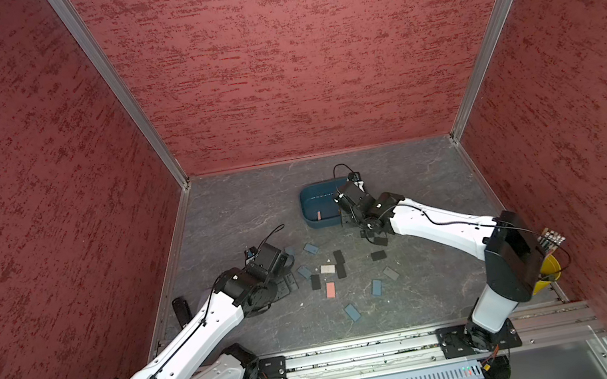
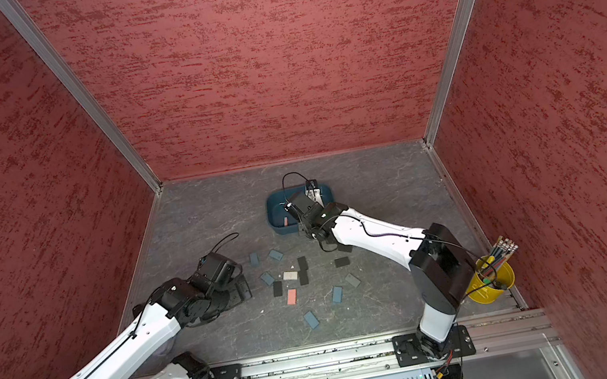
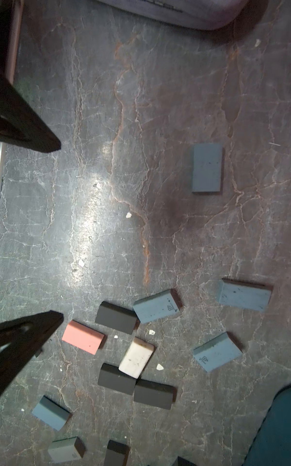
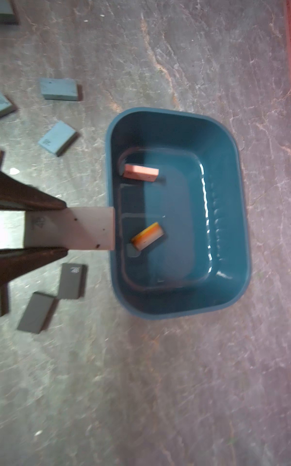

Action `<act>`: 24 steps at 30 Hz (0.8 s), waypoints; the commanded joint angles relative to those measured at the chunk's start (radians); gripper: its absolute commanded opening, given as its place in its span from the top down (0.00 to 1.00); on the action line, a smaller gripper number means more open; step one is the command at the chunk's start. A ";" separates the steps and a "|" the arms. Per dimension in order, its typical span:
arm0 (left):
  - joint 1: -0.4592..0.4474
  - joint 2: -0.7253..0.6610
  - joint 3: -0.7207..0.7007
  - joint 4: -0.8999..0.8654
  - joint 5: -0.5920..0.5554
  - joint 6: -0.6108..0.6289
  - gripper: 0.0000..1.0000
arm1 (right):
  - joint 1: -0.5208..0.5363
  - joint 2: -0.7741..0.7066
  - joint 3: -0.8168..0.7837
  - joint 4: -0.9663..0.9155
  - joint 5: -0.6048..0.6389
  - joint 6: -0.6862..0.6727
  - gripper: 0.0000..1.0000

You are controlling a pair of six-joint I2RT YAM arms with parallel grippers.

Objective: Put the eraser in the storage box
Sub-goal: Place the eraser in the storage box.

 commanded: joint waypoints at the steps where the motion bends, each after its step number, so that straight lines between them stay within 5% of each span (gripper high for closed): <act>1: 0.002 -0.001 -0.013 0.007 0.011 -0.044 0.00 | -0.041 0.054 0.066 0.019 -0.035 -0.055 0.88; 16: 0.157 0.045 -0.038 0.001 0.009 -0.041 0.00 | -0.151 0.306 0.233 0.020 -0.188 -0.104 0.88; 24: 0.248 0.091 -0.044 0.030 -0.029 0.003 0.00 | -0.156 0.329 0.243 0.036 -0.216 -0.110 0.72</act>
